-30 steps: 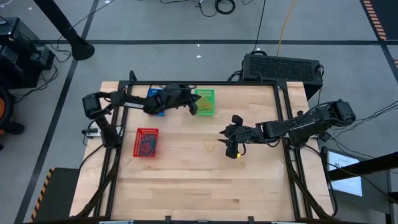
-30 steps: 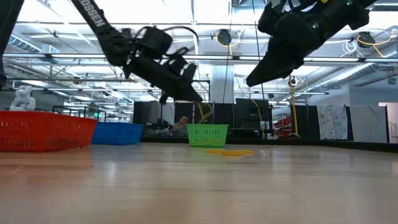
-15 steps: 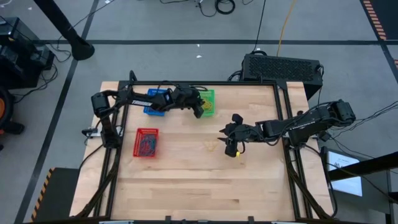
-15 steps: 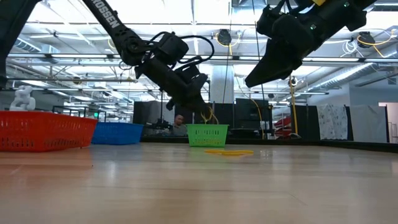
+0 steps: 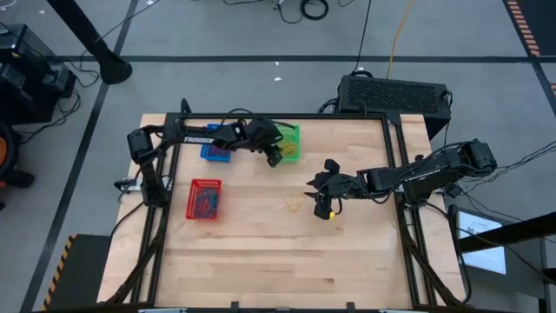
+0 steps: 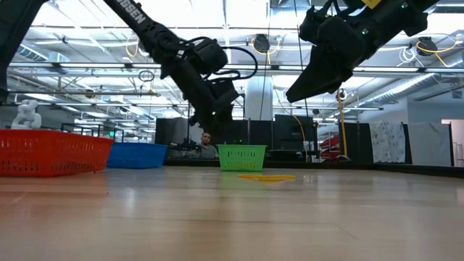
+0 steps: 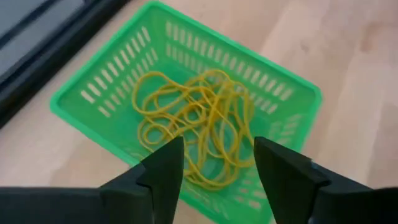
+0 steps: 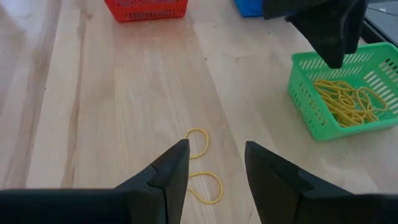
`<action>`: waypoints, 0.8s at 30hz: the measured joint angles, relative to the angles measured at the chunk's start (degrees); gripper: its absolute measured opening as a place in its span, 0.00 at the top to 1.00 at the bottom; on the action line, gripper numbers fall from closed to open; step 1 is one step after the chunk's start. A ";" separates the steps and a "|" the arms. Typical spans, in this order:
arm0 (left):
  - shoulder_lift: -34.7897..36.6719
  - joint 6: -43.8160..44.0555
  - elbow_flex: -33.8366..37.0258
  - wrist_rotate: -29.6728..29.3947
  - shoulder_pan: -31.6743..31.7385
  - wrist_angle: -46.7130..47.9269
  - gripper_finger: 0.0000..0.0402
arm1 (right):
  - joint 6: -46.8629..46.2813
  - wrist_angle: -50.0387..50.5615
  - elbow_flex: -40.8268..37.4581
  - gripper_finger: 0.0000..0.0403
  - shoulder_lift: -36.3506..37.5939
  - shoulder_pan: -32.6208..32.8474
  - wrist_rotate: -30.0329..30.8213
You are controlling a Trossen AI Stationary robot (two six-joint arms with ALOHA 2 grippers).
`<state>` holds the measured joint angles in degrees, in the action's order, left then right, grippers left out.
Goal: Sort rubber bands into baskets
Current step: Put the yellow rubber band into the green basket
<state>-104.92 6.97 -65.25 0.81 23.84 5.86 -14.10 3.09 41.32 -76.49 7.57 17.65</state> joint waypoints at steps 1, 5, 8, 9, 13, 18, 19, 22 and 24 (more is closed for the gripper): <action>0.00 -0.27 -1.01 0.50 -0.12 1.95 0.50 | -0.01 0.00 0.00 0.63 0.00 0.00 0.00; 0.02 -1.13 -3.55 7.33 -1.52 4.40 0.50 | -0.19 0.00 0.00 0.63 0.00 0.00 0.00; 0.02 -5.38 -3.94 14.63 -4.93 3.79 0.50 | -0.21 0.03 0.00 0.63 0.00 0.00 0.00; 0.02 -7.51 -3.96 16.09 -6.43 3.71 0.50 | -0.21 0.09 0.00 0.63 0.00 0.00 0.00; 0.02 -16.74 -3.45 16.51 -13.74 3.71 0.50 | -0.21 0.26 0.00 0.63 0.00 0.01 0.00; -2.05 -19.92 -1.50 12.45 -21.57 -2.65 0.50 | -0.25 0.28 0.00 0.63 0.00 0.04 -0.03; -3.25 -19.92 -1.47 12.46 -22.47 -4.29 0.50 | -0.47 0.26 0.00 0.63 0.00 0.04 -0.09; -7.26 -19.95 -1.43 12.28 -24.50 -7.07 0.50 | -1.24 0.21 0.00 0.63 0.00 0.00 -1.64; -9.84 -19.90 -1.42 12.19 -25.02 -9.28 0.50 | -1.49 0.27 0.00 0.63 0.00 0.04 -2.81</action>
<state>-114.77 -12.92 -66.67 13.00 -1.18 -3.42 -15.59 3.36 41.32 -76.49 7.61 14.84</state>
